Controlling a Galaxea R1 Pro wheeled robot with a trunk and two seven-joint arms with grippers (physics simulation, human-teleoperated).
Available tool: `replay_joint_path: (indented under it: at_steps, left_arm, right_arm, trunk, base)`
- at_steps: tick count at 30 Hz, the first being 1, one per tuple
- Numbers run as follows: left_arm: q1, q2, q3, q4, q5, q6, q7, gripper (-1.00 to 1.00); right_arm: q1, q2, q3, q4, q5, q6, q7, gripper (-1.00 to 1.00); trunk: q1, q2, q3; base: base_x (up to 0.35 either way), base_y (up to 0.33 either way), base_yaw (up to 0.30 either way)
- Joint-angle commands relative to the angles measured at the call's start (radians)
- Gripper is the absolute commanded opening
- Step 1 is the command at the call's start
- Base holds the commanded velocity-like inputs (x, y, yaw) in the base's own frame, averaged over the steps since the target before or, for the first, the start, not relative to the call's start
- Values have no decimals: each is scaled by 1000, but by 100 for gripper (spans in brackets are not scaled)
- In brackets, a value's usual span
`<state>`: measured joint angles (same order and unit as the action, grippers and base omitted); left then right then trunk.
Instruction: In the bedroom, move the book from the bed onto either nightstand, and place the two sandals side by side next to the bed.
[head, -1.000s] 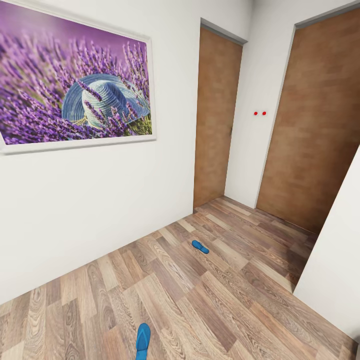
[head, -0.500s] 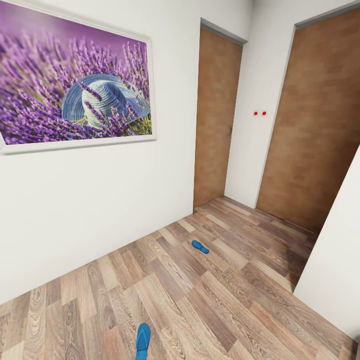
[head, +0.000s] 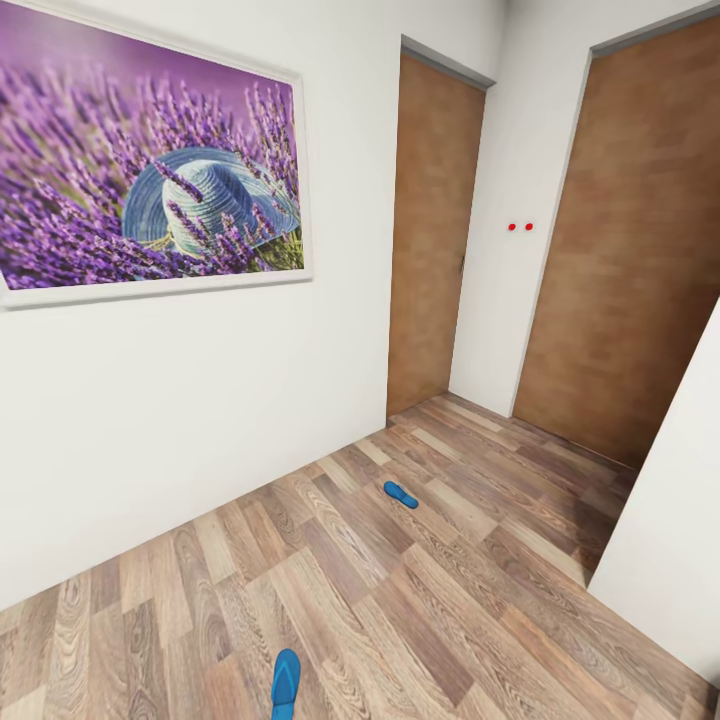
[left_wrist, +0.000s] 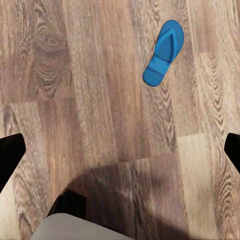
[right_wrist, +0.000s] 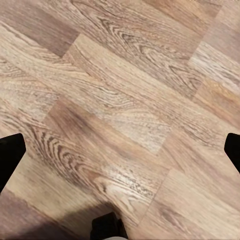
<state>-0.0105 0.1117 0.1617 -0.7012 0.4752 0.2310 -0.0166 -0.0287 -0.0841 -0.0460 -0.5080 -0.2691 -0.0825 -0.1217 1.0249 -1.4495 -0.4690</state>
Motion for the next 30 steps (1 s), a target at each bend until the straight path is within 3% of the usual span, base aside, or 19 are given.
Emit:
replay_joint_path:
  at_steps: [1, 19, 30]
  left_arm:
    - [0, 0, 3, -1, 8, 7, -2, 100]
    - [0, 0, 5, -1, 8, 7, -2, 100]
    - [0, 2, 7, -1, 8, 7, -2, 100]
  right_arm:
    - [0, 0, 2, 0, -11, -4, -1, 100]
    - [0, 0, 4, 4, -12, -5, -1, 100]
    - [0, -1, -6, 5, -13, -5, 25, 100]
  trunk:
    - [0, -1, -1]
    - [0, -1, -1]
    - [0, -1, -1]
  base:
    - [88, 0, 0]
    - [103, 1, -6]
    - [107, 66, -206]
